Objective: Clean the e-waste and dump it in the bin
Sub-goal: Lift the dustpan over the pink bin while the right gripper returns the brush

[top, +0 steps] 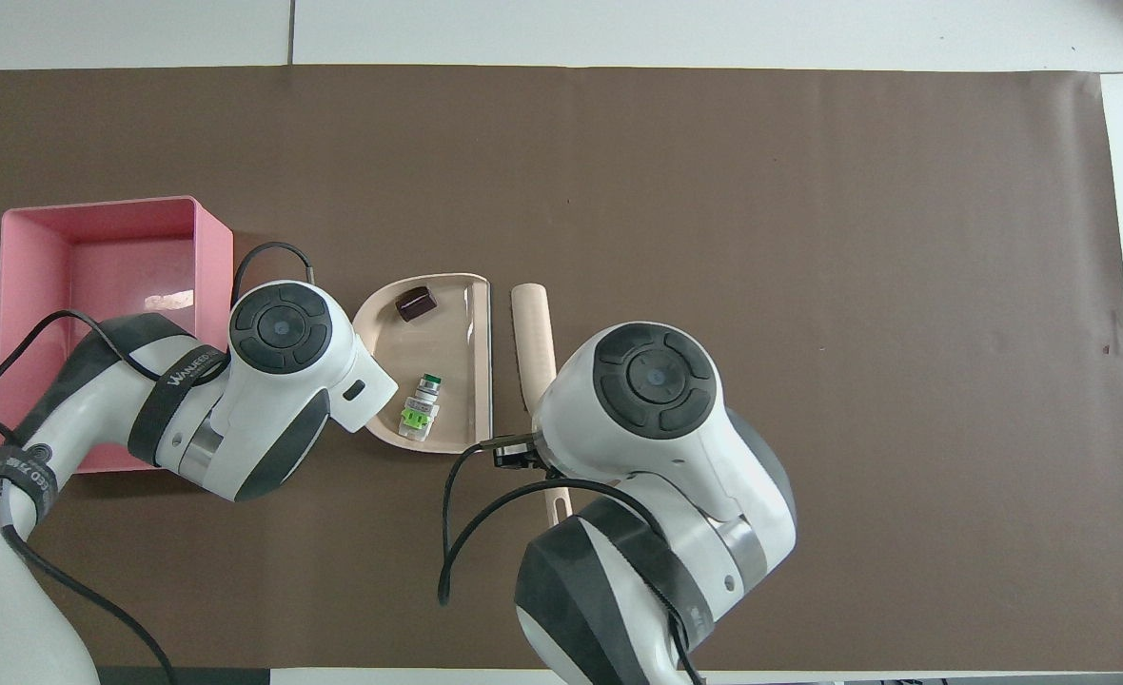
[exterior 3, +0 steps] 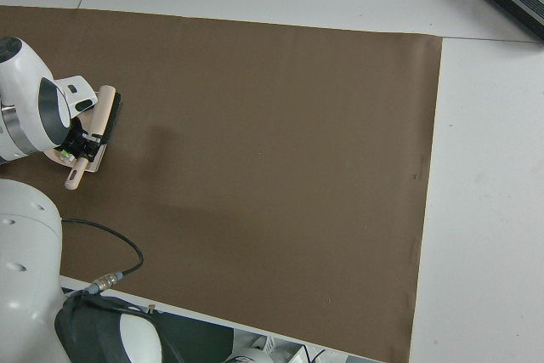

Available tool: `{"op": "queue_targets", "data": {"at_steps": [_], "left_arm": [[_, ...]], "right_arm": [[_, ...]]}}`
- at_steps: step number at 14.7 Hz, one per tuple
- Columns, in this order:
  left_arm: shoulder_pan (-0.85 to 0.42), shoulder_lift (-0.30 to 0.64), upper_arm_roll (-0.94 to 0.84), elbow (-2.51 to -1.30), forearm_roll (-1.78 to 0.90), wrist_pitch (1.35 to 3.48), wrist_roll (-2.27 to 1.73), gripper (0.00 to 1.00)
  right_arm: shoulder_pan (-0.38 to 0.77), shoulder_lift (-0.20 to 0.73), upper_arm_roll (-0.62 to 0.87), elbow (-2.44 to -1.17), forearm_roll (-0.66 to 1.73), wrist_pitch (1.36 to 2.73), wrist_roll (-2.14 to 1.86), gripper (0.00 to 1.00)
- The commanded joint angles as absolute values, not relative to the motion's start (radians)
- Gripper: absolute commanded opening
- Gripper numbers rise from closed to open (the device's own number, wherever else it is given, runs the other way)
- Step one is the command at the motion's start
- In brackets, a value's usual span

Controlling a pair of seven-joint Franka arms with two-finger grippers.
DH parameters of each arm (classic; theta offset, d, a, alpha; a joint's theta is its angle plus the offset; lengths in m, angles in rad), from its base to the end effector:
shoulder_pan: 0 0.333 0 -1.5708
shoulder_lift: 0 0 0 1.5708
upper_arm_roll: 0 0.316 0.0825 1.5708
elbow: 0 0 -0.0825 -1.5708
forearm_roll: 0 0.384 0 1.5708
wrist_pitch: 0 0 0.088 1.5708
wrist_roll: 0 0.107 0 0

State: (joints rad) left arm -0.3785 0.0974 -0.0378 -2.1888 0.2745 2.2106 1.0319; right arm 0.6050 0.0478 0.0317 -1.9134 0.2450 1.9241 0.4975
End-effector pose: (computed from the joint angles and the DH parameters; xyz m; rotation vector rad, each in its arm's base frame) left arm 0.4951 -0.2089 0.3375 -2.0381 2.1431 0.2001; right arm 0.4474 0.3516 0.4666 -2.9580 -0.0736 0.2297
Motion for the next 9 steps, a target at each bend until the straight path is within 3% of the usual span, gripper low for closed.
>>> {"op": "queue_targets", "data": {"at_steps": [1, 5, 9], "left_arm": [[-0.367, 0.080, -0.043, -2.215, 0.192, 2.252, 1.081, 0.00], [-0.365, 0.028, -0.043, -2.212, 0.134, 2.214, 1.101, 0.00], [-0.350, -0.034, -0.020, -2.128, 0.048, 2.048, 1.228, 0.00]], "right_arm": [[0.438, -0.055, 0.043, -1.939, 0.175, 1.791, 0.496, 0.00], [0.177, -0.086, 0.043, -1.942, 0.043, 1.723, 0.311, 0.00], [-0.056, -0.095, 0.044, -2.035, -0.029, 1.800, 0.021, 0.00]]}}
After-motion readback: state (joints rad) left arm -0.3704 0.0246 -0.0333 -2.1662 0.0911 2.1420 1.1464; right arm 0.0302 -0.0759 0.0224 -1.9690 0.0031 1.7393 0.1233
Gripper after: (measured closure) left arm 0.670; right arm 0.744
